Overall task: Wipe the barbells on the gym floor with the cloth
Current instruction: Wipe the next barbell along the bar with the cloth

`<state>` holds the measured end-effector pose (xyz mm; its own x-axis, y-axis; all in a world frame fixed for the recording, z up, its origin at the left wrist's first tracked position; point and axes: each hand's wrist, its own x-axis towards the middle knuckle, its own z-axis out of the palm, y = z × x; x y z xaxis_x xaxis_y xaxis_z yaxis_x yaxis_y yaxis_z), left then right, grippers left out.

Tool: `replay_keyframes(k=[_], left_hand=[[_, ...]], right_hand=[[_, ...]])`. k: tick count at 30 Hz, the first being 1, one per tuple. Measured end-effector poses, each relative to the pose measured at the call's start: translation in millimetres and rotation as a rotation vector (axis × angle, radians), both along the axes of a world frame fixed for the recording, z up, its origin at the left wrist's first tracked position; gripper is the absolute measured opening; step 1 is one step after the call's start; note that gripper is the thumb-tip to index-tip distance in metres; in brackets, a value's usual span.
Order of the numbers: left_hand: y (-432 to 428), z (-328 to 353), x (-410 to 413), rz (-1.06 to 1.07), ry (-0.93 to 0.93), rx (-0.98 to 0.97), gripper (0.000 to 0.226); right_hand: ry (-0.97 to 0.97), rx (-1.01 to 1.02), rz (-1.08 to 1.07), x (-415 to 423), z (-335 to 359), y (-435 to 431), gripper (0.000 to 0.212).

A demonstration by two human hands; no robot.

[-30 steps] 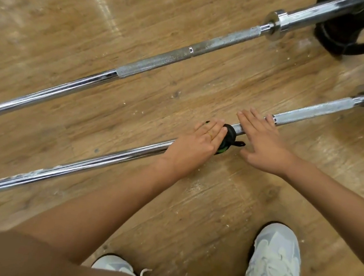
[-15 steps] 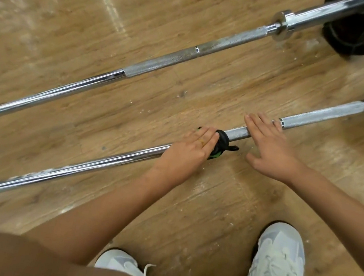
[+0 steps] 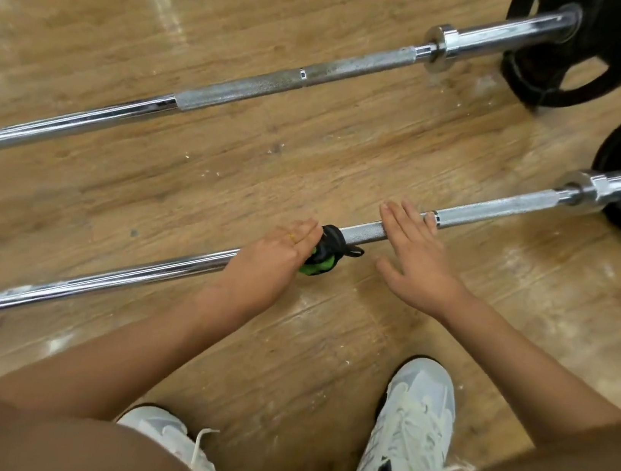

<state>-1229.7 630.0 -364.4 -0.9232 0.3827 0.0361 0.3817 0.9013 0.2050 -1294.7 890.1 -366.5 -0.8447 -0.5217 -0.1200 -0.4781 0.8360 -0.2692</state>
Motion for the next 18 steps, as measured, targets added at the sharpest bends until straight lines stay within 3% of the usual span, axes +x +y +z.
replay_keyframes(k=[7,14,18], left_hand=[[31.0,13.9,-1.3,-0.173,0.083,-0.041,0.057],[11.2,11.5,25.1,-0.044,0.022,0.026,0.066],[12.5,11.5,38.2,-0.104,-0.009,-0.039,0.071]], right_hand=[[0.043,-0.077,-0.062,16.4,-8.2,0.7,0.069],[0.061,-0.091,-0.057,29.5,-9.4,10.3,0.065],[0.055,-0.102,-0.112,43.5,-12.1,5.4,0.066]])
